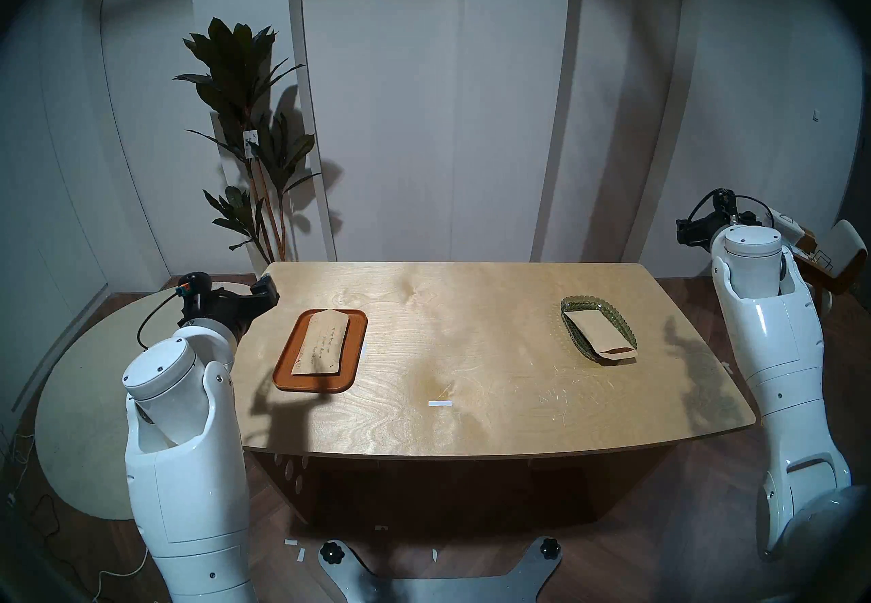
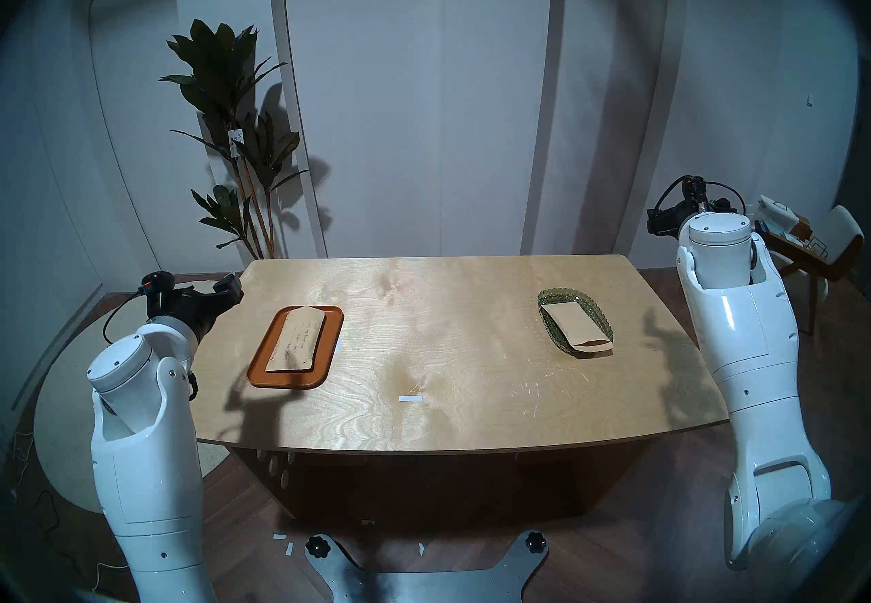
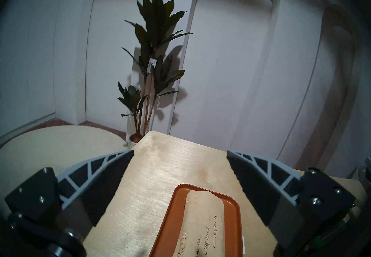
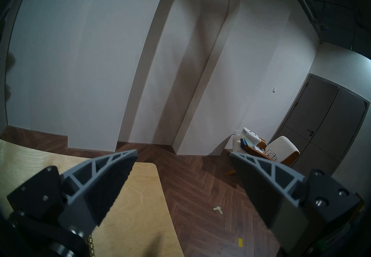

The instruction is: Sort the mail into the trays, one tray per recipient

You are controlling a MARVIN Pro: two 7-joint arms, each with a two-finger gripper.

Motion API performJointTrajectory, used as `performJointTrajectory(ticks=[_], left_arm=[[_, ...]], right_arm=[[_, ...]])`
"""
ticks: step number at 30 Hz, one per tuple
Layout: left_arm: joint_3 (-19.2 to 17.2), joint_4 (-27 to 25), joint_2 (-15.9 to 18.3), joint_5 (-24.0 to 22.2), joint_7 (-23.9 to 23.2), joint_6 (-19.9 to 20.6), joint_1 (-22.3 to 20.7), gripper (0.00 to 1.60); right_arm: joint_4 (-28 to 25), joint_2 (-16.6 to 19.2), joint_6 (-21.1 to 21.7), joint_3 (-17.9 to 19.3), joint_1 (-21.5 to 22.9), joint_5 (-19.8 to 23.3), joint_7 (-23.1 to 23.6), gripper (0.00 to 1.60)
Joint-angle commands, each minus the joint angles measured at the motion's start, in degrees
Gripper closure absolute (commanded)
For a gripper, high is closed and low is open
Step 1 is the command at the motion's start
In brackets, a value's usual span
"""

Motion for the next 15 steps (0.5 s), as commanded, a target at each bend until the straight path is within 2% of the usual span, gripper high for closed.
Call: performJointTrajectory(ticks=[1,7,15], left_arm=[[-1.15,2.26,1.33,-2.07,1.45,0.35,-6.78,0.0],[-3.65,5.15,1.75,-3.18,2.82,0.47,-9.09,0.0],[-5.78,6.32,2.8,-4.61,2.77,0.17,-9.29,0.0]], right_arm=[[-1.11,0.14,-0.23,0.13,0.82,0.06,0.06,0.0],[-1.12,0.14,-0.23,0.13,0.81,0.07,0.06,0.0],[-1.15,0.14,-0.21,0.14,0.8,0.08,0.07,0.0]])
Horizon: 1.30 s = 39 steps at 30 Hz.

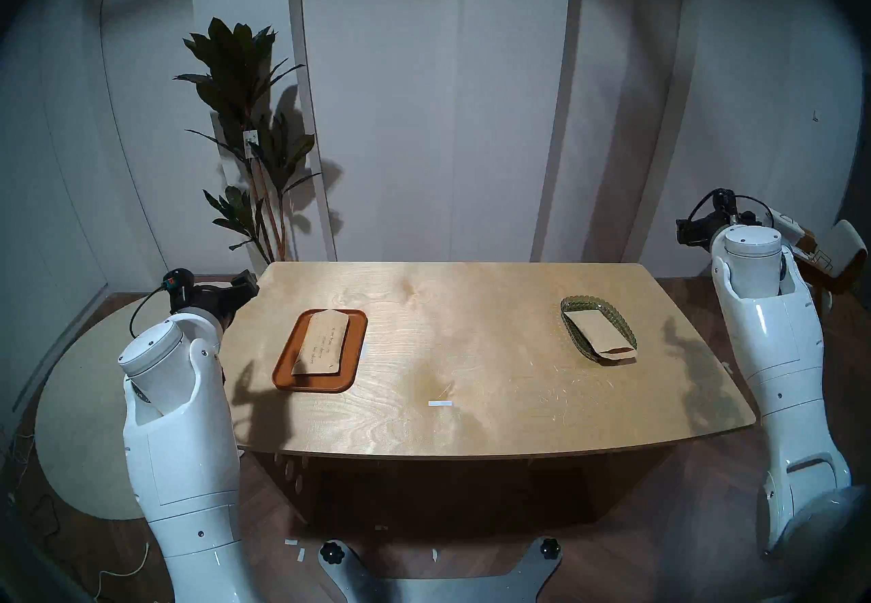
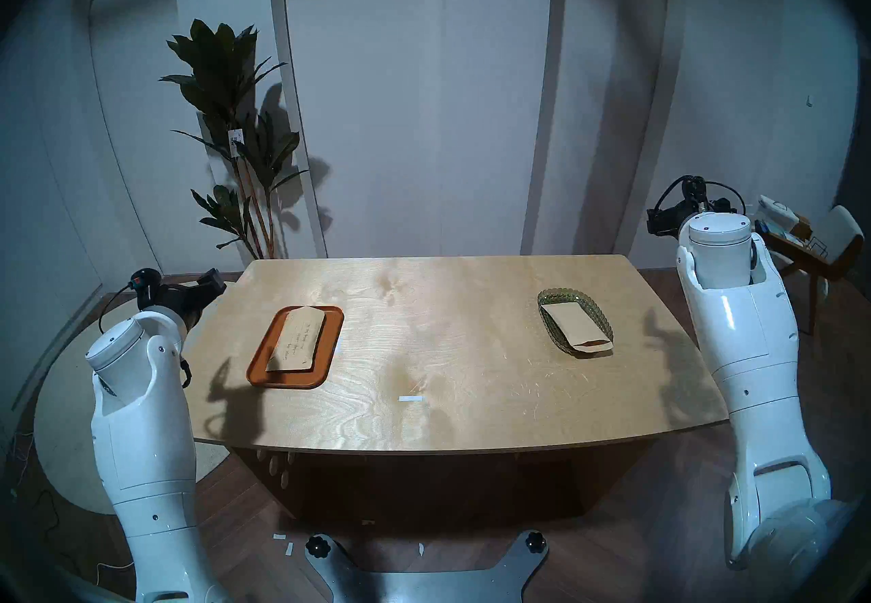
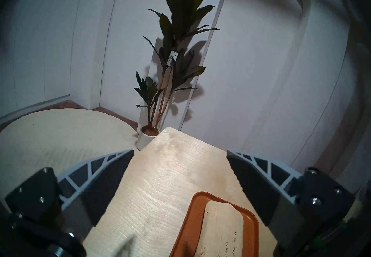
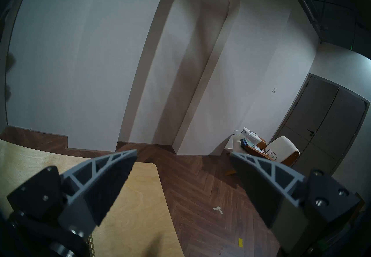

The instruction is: Sort the mail into the trays, one tray per recipient

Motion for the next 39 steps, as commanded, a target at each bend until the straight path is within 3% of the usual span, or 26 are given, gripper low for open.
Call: performJointTrajectory(ticks=[1,14,32,36,39], left_arm=[[-1.34,-0.4,1.35,-0.97,-0.53,-0.81,-2.75,0.0],[-1.48,1.82,2.2,-1.72,-1.07,-1.55,-3.16,0.0],[-2.57,11.24,5.74,-0.71,-0.13,-4.08,-7.58,0.0],[-2.2,11.47,6.27,0.64,0.23,-5.85,-7.31,0.0],[-1.43,10.0,6.01,1.98,0.07,-9.72,-6.04,0.0]], right_arm=[[-1.14,0.14,-0.21,0.14,0.8,0.06,0.06,0.0],[-1.17,0.14,-0.2,0.14,0.79,0.06,0.06,0.0],[-1.13,0.14,-0.22,0.14,0.8,0.05,0.06,0.0],[-1.13,0.14,-0.22,0.13,0.81,0.05,0.06,0.0],[-1.11,0.14,-0.22,0.13,0.81,0.05,0.05,0.0]])
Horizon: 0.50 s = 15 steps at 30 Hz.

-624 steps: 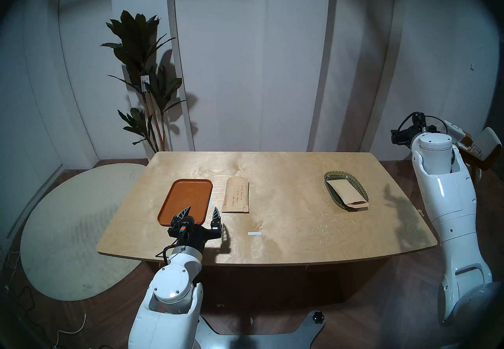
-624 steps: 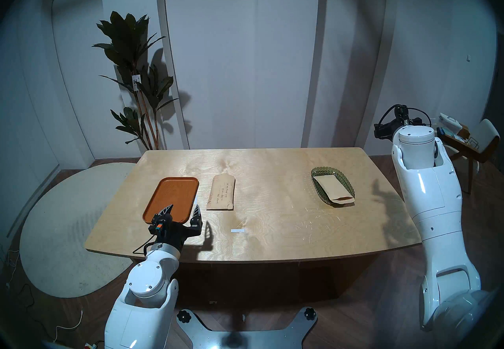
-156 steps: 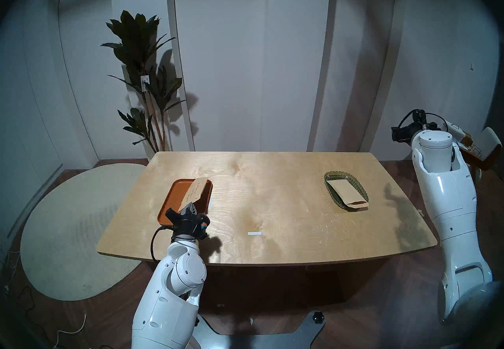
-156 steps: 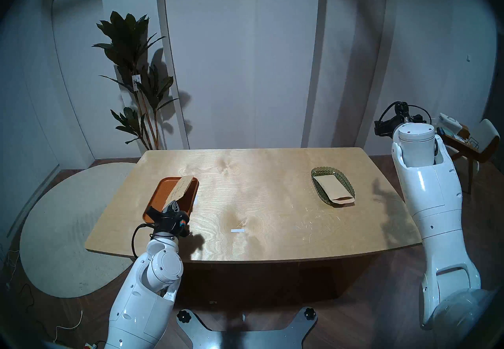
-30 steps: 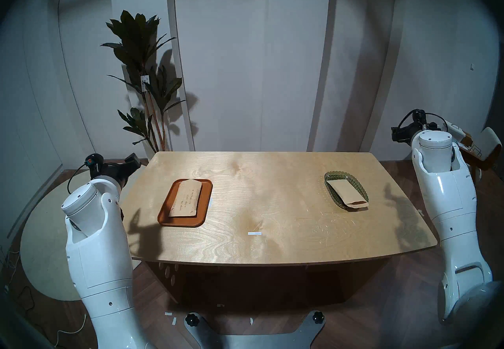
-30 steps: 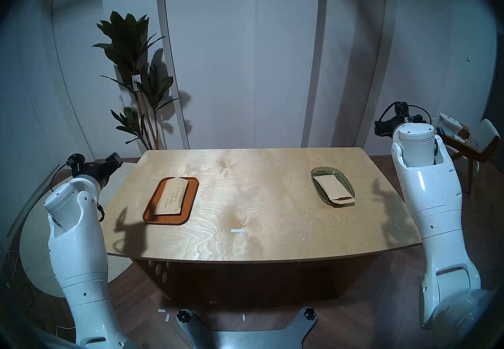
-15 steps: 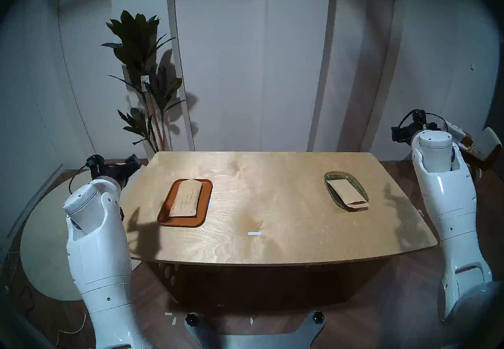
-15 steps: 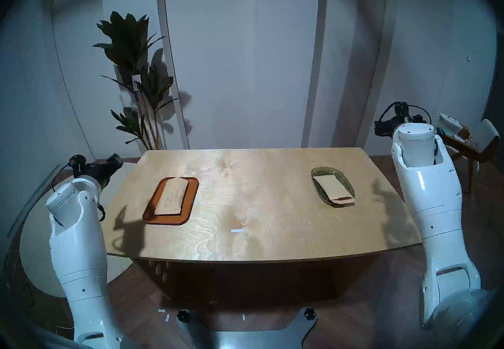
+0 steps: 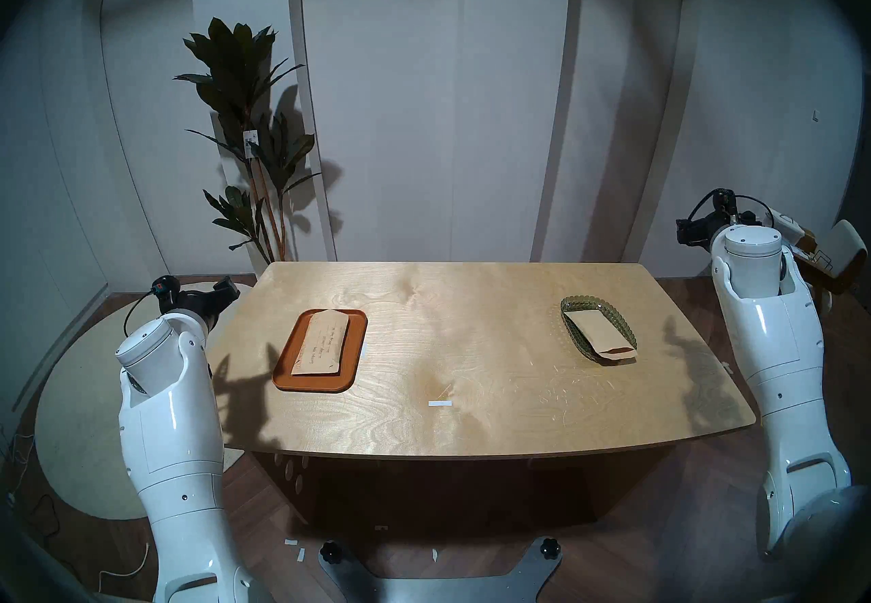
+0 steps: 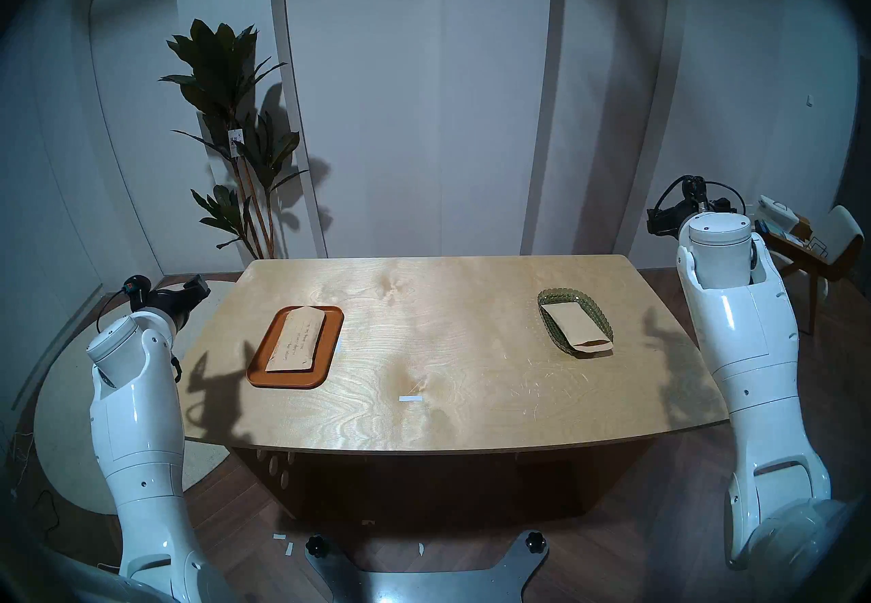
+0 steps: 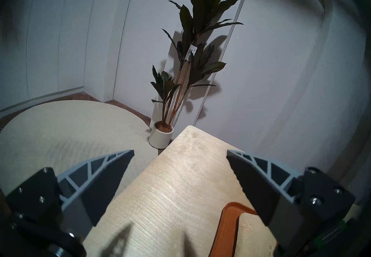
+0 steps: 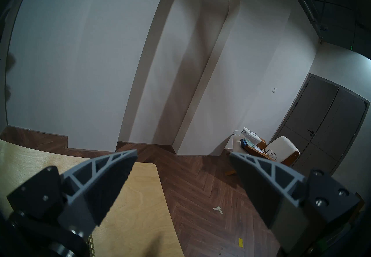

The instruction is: Sort the mail into the trays, one tray per recipient

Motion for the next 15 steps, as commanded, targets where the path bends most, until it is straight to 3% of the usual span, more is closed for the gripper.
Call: performJointTrajectory(ticks=[1,15], left_arm=[[1.38,-3.14,1.02,2.28,0.01,-6.08,-0.35,0.0],[3.07,-7.78,0.7,5.91,2.73,-10.96,0.66,0.0]], right_arm=[[-1.09,0.14,-0.23,0.12,0.82,0.05,0.05,0.0],[-1.13,0.14,-0.21,0.13,0.8,0.06,0.06,0.0]])
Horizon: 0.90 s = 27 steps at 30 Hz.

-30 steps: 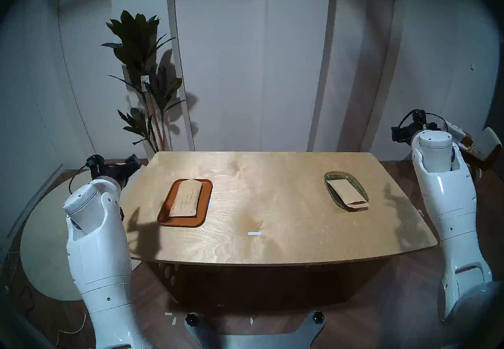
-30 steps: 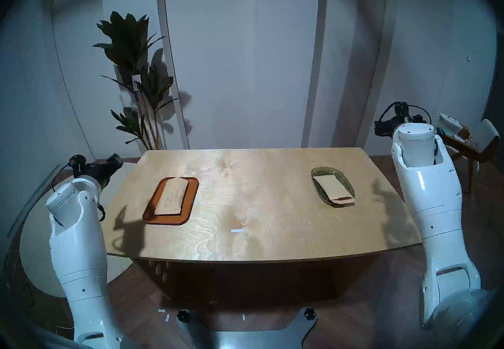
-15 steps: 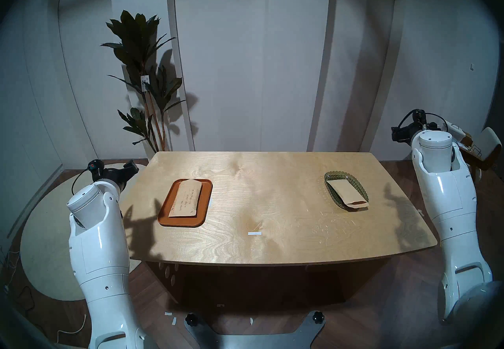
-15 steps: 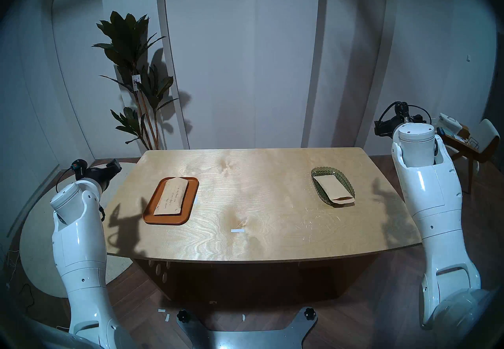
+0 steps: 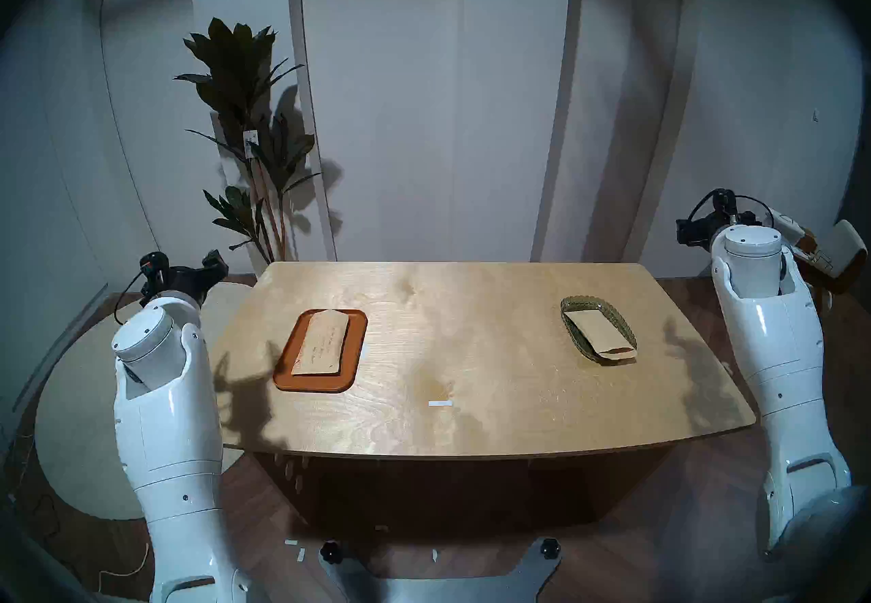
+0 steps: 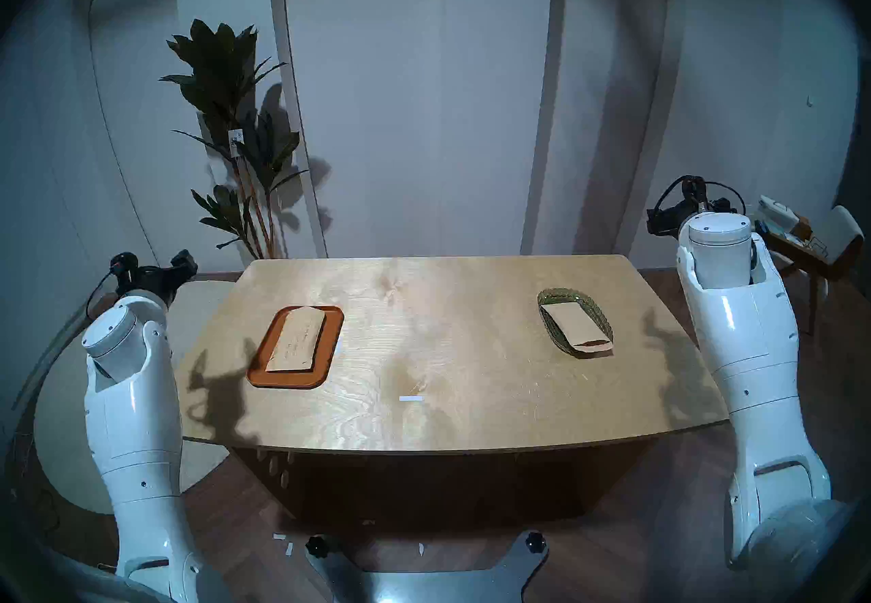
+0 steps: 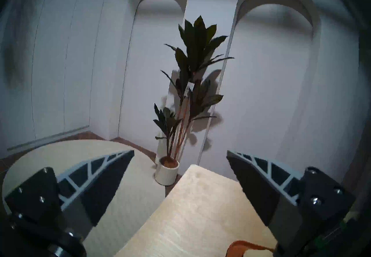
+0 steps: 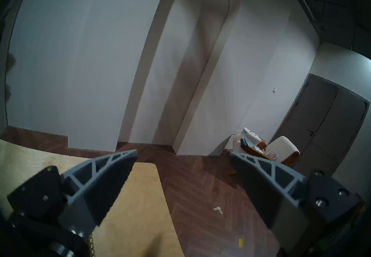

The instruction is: Sort the mail into the trays, one tray per recipient

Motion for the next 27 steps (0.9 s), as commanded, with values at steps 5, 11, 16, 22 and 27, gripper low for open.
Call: performJointTrajectory(ticks=[5,11,16,22,27], left_arm=[[0.73,-2.81,0.33,1.96,1.42,-2.78,0.08,0.0],[0.97,-3.42,0.4,2.18,1.59,-2.96,0.51,0.0],[1.25,-3.7,0.76,2.51,1.63,-2.92,0.81,0.0],[1.27,-3.72,0.78,2.53,1.64,-2.95,0.85,0.0],[1.22,-3.73,0.73,2.61,1.52,-2.96,0.84,0.0]], right_arm=[[-1.15,0.14,-0.2,0.15,0.8,0.06,0.06,0.0],[-1.16,0.14,-0.2,0.15,0.8,0.06,0.06,0.0],[-1.16,0.14,-0.2,0.15,0.79,0.06,0.06,0.0],[-1.16,0.14,-0.2,0.15,0.79,0.06,0.06,0.0],[-1.16,0.14,-0.2,0.15,0.79,0.07,0.06,0.0]])
